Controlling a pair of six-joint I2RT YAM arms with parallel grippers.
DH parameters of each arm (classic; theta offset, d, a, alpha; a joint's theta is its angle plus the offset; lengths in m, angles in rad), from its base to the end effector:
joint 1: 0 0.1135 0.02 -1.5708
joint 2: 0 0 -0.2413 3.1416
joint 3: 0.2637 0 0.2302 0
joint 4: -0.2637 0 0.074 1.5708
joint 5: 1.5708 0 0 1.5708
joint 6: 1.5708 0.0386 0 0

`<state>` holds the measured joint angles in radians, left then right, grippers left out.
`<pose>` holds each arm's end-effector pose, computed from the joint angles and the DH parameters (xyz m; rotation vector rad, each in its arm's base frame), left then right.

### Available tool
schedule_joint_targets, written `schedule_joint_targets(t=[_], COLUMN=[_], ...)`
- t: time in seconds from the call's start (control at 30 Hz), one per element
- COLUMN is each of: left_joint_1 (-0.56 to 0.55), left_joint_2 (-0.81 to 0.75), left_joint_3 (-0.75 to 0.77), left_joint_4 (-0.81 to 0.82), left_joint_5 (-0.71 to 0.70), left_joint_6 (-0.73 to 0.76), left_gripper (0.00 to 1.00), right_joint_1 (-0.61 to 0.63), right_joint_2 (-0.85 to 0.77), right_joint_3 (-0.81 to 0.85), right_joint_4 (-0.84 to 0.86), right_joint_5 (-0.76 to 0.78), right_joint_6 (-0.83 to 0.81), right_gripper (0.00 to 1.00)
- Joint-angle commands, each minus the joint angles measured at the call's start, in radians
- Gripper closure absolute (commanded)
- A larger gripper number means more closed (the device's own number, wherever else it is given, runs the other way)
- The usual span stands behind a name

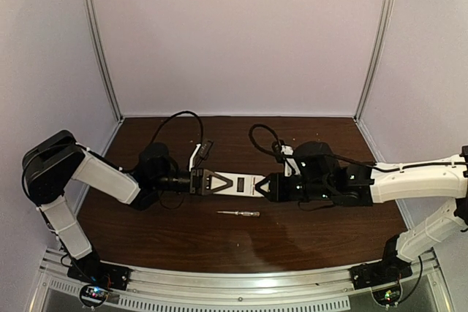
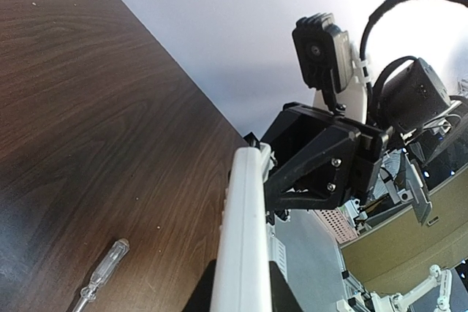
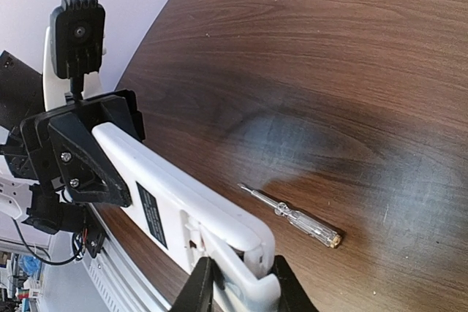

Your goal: Unload the batteries from the remote control

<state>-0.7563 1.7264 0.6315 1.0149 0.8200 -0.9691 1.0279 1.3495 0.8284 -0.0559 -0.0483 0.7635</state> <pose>0.2080 -0.2350 0.1738 0.5568 1.9725 -1.8714 0.1451 0.2441 0.2289 -0.3410 2.3302 1.0324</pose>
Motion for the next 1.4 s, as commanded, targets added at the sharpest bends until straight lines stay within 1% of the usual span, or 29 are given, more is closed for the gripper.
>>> schedule_joint_targets(t=[0.0, 0.27, 0.3, 0.33, 0.4, 0.43, 0.5, 0.57, 0.67, 0.8, 1.03, 1.23, 1.27, 1.37], left_joint_1=[-0.013, -0.014, -0.014, -0.015, -0.015, -0.015, -0.015, -0.015, -0.015, -0.015, -0.015, -0.015, -0.015, -0.015], left_joint_2=[-0.018, -0.019, -0.018, -0.018, -0.019, -0.019, -0.019, -0.019, -0.019, -0.019, -0.019, -0.019, -0.019, -0.018], left_joint_3=[0.007, 0.008, 0.008, 0.008, 0.008, 0.008, 0.008, 0.008, 0.008, 0.008, 0.010, 0.011, 0.011, 0.010], left_joint_4=[0.036, 0.034, 0.033, 0.033, 0.033, 0.033, 0.033, 0.033, 0.033, 0.031, 0.027, 0.021, 0.020, 0.019], left_joint_5=[0.003, 0.003, 0.002, 0.002, 0.002, 0.004, 0.002, 0.002, 0.003, 0.001, -0.001, -0.006, -0.007, -0.007], left_joint_6=[-0.003, -0.003, -0.002, -0.001, -0.001, -0.001, -0.002, -0.001, -0.001, 0.000, 0.003, 0.007, 0.007, 0.009], left_gripper=[1.00, 1.00, 1.00, 1.00, 1.00, 1.00, 1.00, 1.00, 1.00, 1.00, 1.00, 1.00, 1.00, 1.00], right_joint_1=[-0.001, -0.002, -0.001, -0.001, -0.002, -0.001, -0.002, -0.002, -0.002, -0.001, -0.001, -0.002, 0.000, -0.002], right_joint_2=[-0.009, -0.019, -0.018, -0.017, -0.018, -0.019, -0.021, -0.022, -0.025, -0.034, -0.042, -0.029, -0.026, -0.025], right_joint_3=[-0.025, -0.032, -0.034, -0.034, -0.035, -0.036, -0.038, -0.038, -0.038, -0.046, -0.043, -0.034, -0.033, -0.031], right_joint_4=[-0.037, -0.019, -0.012, -0.006, 0.009, 0.018, 0.036, 0.042, 0.039, 0.045, 0.041, 0.053, 0.052, 0.052], right_joint_5=[0.061, 0.052, 0.051, 0.039, 0.013, 0.007, -0.003, -0.007, 0.000, 0.001, -0.005, -0.047, -0.055, -0.061], right_joint_6=[-0.013, -0.012, -0.012, -0.012, -0.014, -0.016, -0.019, -0.022, -0.024, -0.022, -0.017, -0.021, -0.021, -0.018], right_gripper=[0.80, 0.80, 0.79, 0.75, 0.65, 0.63, 0.62, 0.64, 0.71, 0.77, 0.83, 0.99, 1.00, 1.00])
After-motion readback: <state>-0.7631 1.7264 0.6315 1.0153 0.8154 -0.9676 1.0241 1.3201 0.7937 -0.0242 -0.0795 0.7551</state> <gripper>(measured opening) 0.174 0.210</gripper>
